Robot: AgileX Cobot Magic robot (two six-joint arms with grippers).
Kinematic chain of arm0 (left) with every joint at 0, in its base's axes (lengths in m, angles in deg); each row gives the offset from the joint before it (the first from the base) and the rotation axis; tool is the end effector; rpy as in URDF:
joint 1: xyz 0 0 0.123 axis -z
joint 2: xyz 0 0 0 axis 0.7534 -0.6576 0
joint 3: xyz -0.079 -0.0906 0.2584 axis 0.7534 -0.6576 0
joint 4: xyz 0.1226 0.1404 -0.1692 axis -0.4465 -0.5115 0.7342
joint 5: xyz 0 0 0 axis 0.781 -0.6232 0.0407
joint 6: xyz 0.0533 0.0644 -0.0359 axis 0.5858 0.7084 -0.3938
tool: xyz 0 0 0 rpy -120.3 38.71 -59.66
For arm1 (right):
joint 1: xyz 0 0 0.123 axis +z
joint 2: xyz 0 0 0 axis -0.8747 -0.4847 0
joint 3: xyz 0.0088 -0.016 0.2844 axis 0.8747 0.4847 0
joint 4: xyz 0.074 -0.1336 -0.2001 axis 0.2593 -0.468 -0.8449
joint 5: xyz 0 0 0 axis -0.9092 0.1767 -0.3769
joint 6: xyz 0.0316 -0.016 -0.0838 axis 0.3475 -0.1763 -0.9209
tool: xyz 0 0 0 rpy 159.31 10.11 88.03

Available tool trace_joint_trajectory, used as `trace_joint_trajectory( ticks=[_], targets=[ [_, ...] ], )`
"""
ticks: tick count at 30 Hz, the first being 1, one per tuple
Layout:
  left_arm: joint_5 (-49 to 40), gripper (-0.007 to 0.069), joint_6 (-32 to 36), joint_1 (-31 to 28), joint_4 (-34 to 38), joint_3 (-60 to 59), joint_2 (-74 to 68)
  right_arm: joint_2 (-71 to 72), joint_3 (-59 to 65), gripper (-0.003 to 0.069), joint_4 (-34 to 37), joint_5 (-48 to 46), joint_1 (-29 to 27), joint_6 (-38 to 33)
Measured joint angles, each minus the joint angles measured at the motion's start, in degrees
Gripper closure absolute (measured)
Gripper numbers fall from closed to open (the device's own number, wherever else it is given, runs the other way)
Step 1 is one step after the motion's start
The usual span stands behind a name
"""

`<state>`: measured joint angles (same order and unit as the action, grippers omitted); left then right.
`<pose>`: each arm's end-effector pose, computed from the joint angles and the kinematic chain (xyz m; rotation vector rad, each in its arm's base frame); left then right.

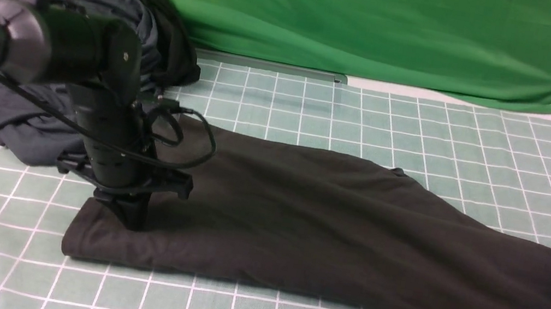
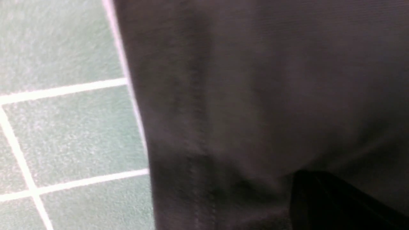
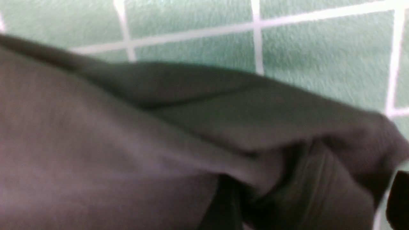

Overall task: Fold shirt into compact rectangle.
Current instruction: 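Pull the folded dark garment lengthwise by its ends to straighten it flat on the table, then fold the right end of the dark garment over onto its left end with the right gripper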

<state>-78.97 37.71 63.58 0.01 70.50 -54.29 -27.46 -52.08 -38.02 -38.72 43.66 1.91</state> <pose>0.3590 -0.0989 0.1704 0.1592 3.0754 -0.0970 0.3559 -0.1019 0.1581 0.2951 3.0976 0.1485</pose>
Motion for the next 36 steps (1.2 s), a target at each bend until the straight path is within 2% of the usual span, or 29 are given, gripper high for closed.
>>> trace_joint_trajectory(
  ticks=[4,6,8,9,11,15,19,25,28,31,32,36],
  targets=[
    [0.0,0.0629,-2.2,0.0,-1.5,0.0,0.2,-0.7,0.0,0.0139,0.0,0.4,0.0,-1.7],
    [-0.1,0.0629,-2.3,0.0,-2.3,0.0,0.6,-0.7,0.0,0.0242,-0.2,0.5,0.0,-3.2],
    [-0.8,0.0629,-2.8,0.0,-3.1,0.0,1.9,-0.8,0.0,0.0446,0.0,0.5,-0.1,-4.8],
    [-0.9,0.0629,-2.8,0.0,-3.5,0.0,2.6,-0.8,0.0,0.0513,0.2,0.4,-0.2,-4.8],
    [-1.3,0.0629,-2.8,-0.1,-3.5,0.0,5.4,-0.8,-0.3,0.0598,1.1,-0.1,-1.0,-4.8],
    [-2.7,0.0629,-2.8,-0.1,-5.5,0.0,10.1,-0.5,-1.8,0.0613,0.0,-2.1,-2.3,-4.1],
    [-3.2,0.0629,-3.6,-0.8,-7.2,0.0,15.2,2.8,-4.3,0.0613,-4.6,-4.0,-3.3,-1.4],
    [-2.7,0.0629,-4.2,-4.5,-6.5,0.0,17.8,8.8,-10.2,0.0613,-3.8,-8.6,-1.6,-0.8],
    [-2.5,0.0629,-4.4,-5.7,-6.4,0.0,17.8,11.1,-13.2,0.0613,-3.1,-11.0,1.8,-0.1],
    [-2.3,0.0629,-4.7,-6.4,-5.7,0.0,17.8,14.5,-16.5,0.0613,-2.3,-12.3,10.1,2.2],
    [-2.3,0.0629,-4.7,-6.4,-5.7,0.0,17.8,14.9,-16.7,0.0613,-2.2,-12.3,10.7,2.5],
    [-1.7,0.0629,-4.7,-6.4,-4.2,0.0,17.8,16.0,-21.3,0.0614,-0.1,-12.7,23.1,5.4]
  ],
)
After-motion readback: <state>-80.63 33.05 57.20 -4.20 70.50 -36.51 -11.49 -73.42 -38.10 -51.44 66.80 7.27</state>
